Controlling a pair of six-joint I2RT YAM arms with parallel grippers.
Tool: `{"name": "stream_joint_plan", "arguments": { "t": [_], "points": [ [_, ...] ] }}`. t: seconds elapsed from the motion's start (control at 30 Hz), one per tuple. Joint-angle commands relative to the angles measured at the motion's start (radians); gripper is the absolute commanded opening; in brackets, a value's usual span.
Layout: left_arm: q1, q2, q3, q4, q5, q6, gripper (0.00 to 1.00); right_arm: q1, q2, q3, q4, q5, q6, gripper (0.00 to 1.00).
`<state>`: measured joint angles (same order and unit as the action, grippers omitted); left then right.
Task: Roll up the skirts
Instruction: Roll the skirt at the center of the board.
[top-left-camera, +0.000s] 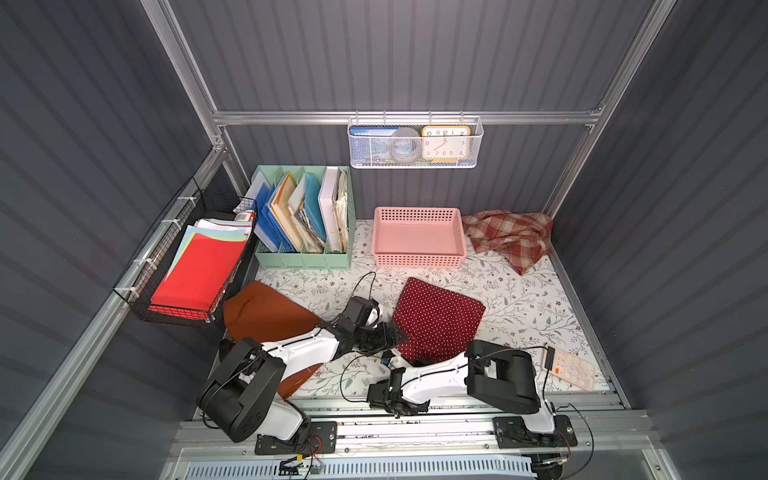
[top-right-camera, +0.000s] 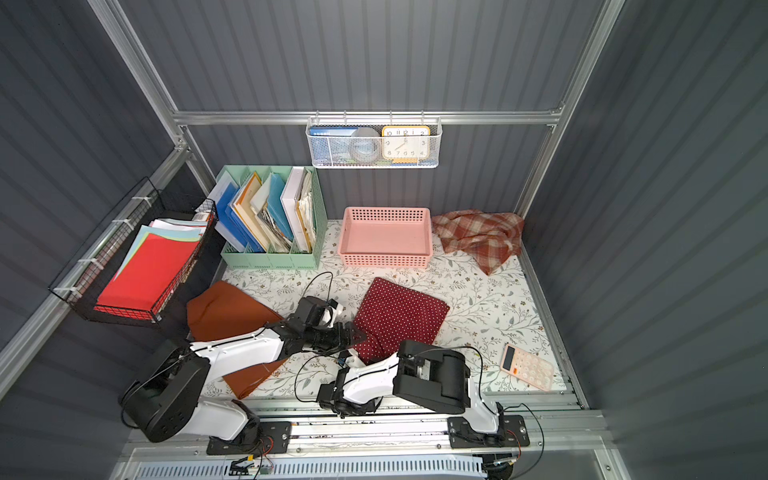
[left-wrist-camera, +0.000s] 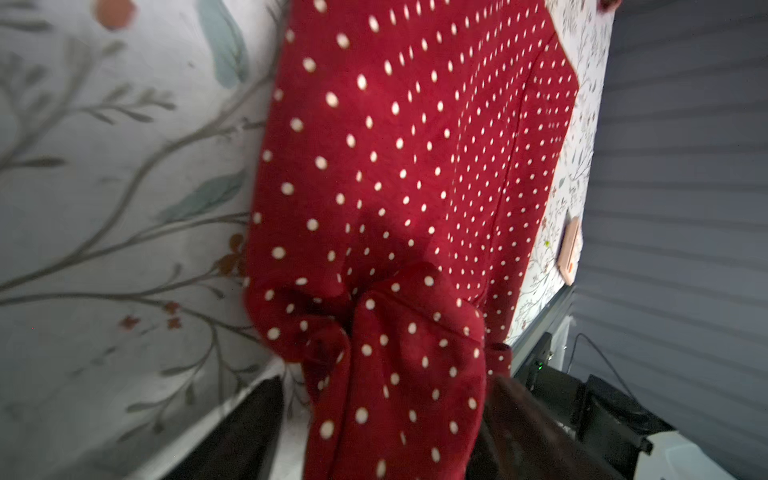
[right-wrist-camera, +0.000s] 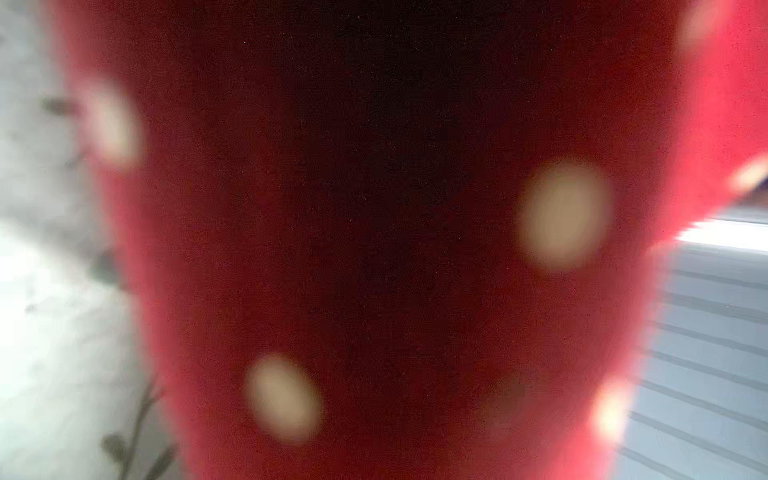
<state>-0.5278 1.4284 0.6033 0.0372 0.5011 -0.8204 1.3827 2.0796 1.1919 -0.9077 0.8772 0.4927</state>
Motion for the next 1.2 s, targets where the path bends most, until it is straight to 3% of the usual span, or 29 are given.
{"name": "stream_joint_plan", "arguments": {
  "t": [0.0, 0.17, 0.37, 0.6, 0.93, 1.07, 1.17],
  "points": [
    [0.098, -0.077, -0.020, -0.069, -0.012, 0.020, 0.95, -0.013, -0.004, -0.002, 0.028, -0.116, -0.034, 0.00],
    [0.235, -0.207, -0.028, -0.145, -0.054, 0.041, 1.00, -0.014, -0.040, -0.009, 0.070, -0.202, -0.109, 0.00],
    [0.327, -0.291, -0.023, -0.187, -0.060, 0.071, 1.00, -0.023, -0.108, -0.023, 0.122, -0.391, -0.184, 0.00],
    [0.330, -0.297, -0.049, -0.143, -0.029, 0.075, 1.00, -0.126, -0.231, -0.088, 0.197, -0.689, -0.204, 0.00],
    [0.330, -0.261, -0.077, -0.053, 0.020, 0.072, 0.99, -0.382, -0.310, -0.158, 0.304, -1.219, -0.186, 0.00],
    [0.330, -0.253, -0.097, -0.018, 0.031, 0.065, 0.99, -0.454, -0.312, -0.165, 0.305, -1.284, -0.195, 0.03],
    [0.330, -0.250, -0.113, 0.002, 0.039, 0.064, 0.99, -0.480, -0.308, -0.160, 0.290, -1.245, -0.210, 0.16]
  ]
}}
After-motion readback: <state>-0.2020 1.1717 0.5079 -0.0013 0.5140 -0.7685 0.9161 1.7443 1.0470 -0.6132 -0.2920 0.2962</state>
